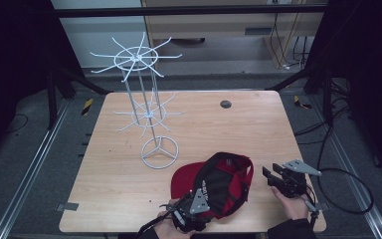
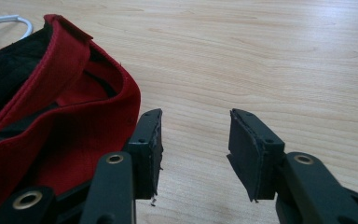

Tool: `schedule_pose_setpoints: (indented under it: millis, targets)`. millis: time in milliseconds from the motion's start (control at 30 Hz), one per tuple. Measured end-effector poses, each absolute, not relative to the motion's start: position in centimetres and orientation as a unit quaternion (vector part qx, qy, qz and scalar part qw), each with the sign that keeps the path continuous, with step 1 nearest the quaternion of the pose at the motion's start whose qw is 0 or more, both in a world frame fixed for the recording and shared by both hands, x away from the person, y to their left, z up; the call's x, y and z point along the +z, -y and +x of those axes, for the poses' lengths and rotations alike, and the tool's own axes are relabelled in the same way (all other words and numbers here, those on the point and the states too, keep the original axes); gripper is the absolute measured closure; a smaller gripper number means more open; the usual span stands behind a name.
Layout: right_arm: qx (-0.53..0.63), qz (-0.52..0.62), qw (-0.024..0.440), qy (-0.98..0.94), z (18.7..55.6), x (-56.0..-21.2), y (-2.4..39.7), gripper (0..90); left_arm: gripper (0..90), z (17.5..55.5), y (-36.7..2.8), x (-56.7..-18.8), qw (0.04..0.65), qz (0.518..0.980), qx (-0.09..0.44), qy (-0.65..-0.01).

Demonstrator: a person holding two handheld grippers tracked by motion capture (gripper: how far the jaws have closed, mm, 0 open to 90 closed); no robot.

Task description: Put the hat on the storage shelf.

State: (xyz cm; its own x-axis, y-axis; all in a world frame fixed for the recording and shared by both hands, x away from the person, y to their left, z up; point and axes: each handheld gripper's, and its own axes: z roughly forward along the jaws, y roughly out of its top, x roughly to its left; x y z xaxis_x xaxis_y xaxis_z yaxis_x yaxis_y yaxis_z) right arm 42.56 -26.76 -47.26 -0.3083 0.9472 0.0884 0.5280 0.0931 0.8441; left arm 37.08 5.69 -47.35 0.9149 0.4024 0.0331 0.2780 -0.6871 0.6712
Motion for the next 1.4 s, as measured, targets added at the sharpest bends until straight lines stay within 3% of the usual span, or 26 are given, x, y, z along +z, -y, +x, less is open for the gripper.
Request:
schedule_pose_setpoints:
  millis: [67,167,500,633,800,933,1400]
  targets:
    - [0.414,0.531,0.253,-0.695,42.6,-47.3,26.8,54.3,55.7,37.0,-5.6,-47.4,0.354,0.911,0.090,-0.191]
    - [0.414,0.531,0.253,-0.695,42.6,-47.3,26.8,54.2,46.3,37.2,-5.3,-47.3,0.368,0.906,0.071,-0.198]
    - [0.414,0.530,0.253,-0.695,42.6,-47.3,26.8,54.3,43.7,37.1,-2.6,-47.4,0.359,0.914,0.082,-0.173]
    - [0.413,0.530,0.254,-0.695,42.7,-47.3,26.9,54.6,48.2,37.2,-1.3,-47.7,0.350,0.918,0.079,-0.170]
    - [0.414,0.529,0.253,-0.696,42.7,-47.3,26.9,55.2,68.9,37.4,-1.0,-47.8,0.346,0.921,0.069,-0.168]
    - [0.414,0.530,0.250,-0.696,42.7,-47.4,26.8,55.7,78.1,37.6,-1.4,-46.9,0.365,0.915,0.058,-0.164]
    - [0.428,0.507,0.237,-0.710,42.1,-47.3,26.1,56.5,82.8,38.6,-3.6,-41.9,0.430,0.883,0.083,-0.167]
